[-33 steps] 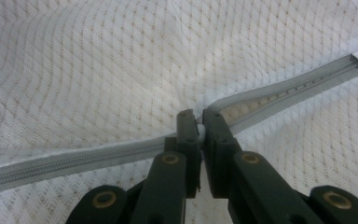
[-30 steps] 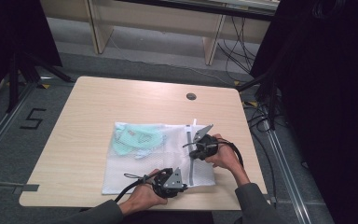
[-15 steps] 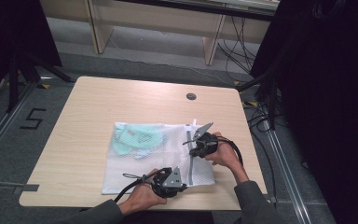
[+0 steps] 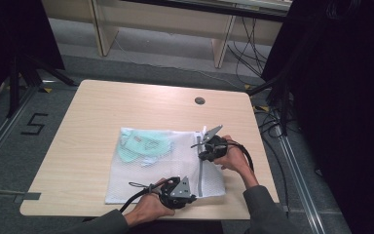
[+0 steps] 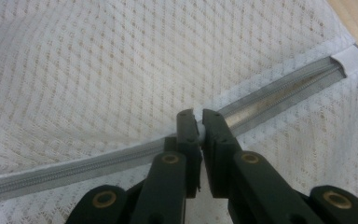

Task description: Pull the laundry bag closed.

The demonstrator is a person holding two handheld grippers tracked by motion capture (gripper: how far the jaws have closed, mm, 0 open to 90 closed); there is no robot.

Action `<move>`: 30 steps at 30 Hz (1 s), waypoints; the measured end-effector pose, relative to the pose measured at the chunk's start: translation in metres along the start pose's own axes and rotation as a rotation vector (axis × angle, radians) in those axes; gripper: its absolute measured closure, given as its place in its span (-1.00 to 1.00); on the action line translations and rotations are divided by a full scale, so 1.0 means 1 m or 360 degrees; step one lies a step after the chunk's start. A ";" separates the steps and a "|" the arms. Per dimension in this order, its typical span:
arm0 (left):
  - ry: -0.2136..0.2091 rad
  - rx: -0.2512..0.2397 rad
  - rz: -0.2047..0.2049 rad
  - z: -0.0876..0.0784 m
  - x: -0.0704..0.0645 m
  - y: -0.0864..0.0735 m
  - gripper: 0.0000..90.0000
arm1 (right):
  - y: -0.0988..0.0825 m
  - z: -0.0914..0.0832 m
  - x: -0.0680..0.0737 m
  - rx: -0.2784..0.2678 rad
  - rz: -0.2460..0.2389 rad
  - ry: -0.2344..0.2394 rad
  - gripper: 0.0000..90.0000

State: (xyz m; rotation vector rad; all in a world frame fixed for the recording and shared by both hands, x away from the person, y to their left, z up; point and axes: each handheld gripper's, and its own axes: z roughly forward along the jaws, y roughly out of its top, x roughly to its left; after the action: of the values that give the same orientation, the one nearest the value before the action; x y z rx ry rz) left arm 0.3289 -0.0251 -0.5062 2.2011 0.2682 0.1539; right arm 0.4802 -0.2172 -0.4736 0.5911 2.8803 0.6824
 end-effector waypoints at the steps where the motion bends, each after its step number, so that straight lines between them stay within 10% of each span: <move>1: 0.0000 0.0003 0.0000 -0.001 0.001 0.000 0.98 | 0.000 0.000 0.000 0.0001 0.0010 0.0006 0.93; 30: -0.0029 0.0008 -0.0020 -0.003 -0.001 -0.001 0.98 | 0.008 0.007 -0.024 -0.0023 0.0024 -0.0046 0.93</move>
State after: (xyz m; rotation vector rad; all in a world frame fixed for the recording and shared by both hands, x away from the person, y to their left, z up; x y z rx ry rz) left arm 0.3269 -0.0228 -0.5053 2.2041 0.2724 0.1265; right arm 0.5065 -0.2178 -0.4752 0.6165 2.8446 0.6906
